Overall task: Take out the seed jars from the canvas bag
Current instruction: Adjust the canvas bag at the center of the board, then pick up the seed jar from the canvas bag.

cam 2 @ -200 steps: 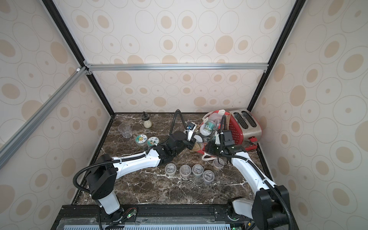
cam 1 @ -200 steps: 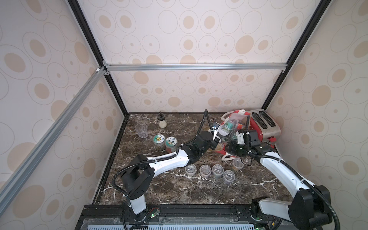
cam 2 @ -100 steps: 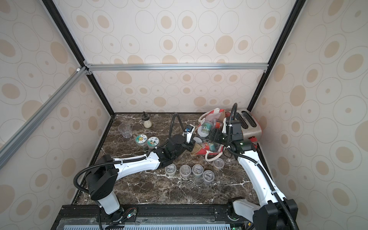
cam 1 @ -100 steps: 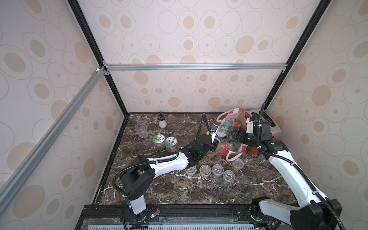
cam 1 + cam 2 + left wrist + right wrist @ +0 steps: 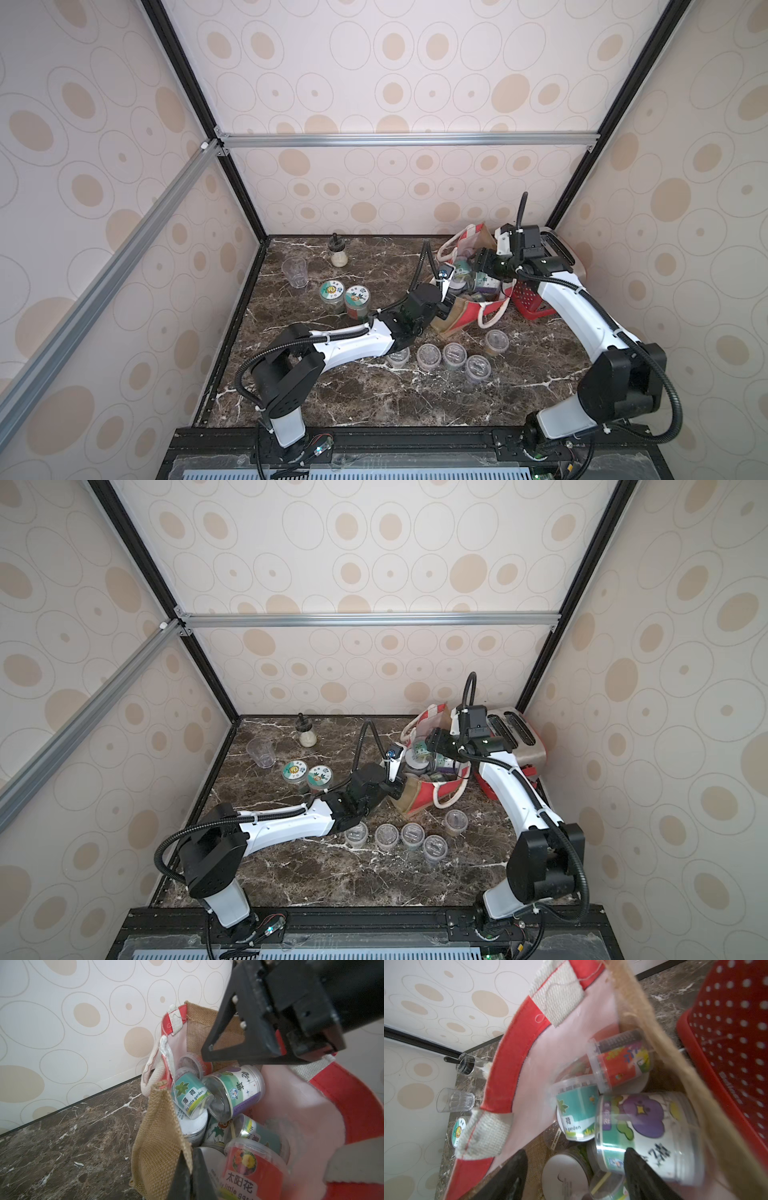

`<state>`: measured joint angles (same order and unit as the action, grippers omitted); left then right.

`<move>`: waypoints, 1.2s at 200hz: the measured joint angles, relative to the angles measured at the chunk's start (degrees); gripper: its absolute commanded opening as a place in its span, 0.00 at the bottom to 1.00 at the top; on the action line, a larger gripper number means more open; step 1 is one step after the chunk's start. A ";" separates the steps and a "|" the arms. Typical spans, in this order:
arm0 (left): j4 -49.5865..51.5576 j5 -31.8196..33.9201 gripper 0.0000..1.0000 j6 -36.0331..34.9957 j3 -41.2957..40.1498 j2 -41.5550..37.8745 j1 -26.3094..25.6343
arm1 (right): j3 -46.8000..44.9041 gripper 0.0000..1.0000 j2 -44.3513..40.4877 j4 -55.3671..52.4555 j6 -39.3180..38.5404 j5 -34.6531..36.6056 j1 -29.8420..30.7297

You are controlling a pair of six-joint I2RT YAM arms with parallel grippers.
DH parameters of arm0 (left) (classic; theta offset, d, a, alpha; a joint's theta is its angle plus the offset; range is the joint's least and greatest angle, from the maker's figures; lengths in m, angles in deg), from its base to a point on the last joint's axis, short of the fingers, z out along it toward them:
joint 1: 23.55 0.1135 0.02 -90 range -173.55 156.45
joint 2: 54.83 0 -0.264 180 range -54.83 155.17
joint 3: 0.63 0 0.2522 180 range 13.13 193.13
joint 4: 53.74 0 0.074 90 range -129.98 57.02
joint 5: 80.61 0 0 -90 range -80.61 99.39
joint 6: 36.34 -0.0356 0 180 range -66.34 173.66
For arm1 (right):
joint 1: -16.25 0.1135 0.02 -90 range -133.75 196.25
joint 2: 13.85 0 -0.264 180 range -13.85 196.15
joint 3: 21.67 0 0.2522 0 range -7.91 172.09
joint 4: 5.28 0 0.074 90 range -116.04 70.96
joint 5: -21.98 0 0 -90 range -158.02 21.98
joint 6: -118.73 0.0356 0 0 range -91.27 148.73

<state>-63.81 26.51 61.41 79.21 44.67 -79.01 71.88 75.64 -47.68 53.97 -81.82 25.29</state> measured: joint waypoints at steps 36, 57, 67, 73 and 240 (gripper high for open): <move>-0.50 1.66 0.00 0.04 -1.03 -0.46 -0.09 | 6.25 0.68 7.17 -3.39 -2.82 -1.75 0.85; -0.55 2.62 0.00 0.44 -1.07 -0.46 -0.13 | 8.11 0.68 10.23 -4.50 -3.96 -2.27 1.42; -0.55 2.89 0.00 0.63 -1.07 -0.46 -0.17 | 8.79 0.68 11.17 -4.59 -4.35 -2.43 1.64; -0.55 2.95 0.00 0.76 -1.07 -0.46 -0.20 | 9.25 0.68 11.67 -4.72 -4.61 -2.49 1.81; -0.17 5.29 0.00 2.89 -0.87 -0.46 0.00 | 22.47 0.69 23.67 -13.18 -7.87 13.84 7.82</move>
<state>-63.99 31.80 64.29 78.34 44.21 -79.01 94.35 99.31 -60.86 46.10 -67.99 33.11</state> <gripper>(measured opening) 0.048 0.690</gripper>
